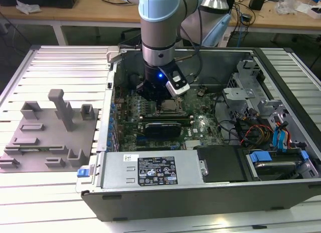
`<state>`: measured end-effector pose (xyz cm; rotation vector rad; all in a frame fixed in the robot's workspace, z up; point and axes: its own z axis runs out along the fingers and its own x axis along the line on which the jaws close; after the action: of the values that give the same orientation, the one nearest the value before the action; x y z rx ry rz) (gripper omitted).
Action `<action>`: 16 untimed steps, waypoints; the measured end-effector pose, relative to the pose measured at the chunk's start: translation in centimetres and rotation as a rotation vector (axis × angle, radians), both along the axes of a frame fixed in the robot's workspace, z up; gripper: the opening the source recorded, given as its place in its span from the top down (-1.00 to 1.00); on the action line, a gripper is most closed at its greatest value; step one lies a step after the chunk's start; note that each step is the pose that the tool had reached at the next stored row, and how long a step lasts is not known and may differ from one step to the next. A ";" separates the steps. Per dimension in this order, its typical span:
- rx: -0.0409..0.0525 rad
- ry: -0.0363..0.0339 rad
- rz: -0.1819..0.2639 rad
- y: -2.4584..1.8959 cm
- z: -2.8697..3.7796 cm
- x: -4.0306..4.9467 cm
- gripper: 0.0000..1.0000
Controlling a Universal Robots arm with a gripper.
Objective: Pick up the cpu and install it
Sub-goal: 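Close the cpu cover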
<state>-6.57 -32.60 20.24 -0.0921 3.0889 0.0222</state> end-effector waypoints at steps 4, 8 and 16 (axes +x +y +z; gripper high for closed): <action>0.0003 -0.0002 0.000 0.00 -0.02 0.00 0.79; 0.0011 -0.0008 0.000 0.02 0.10 0.01 0.79; 0.0000 0.0000 0.000 0.00 0.81 0.00 0.79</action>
<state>-6.57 -32.60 21.05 -0.0920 3.0889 0.0221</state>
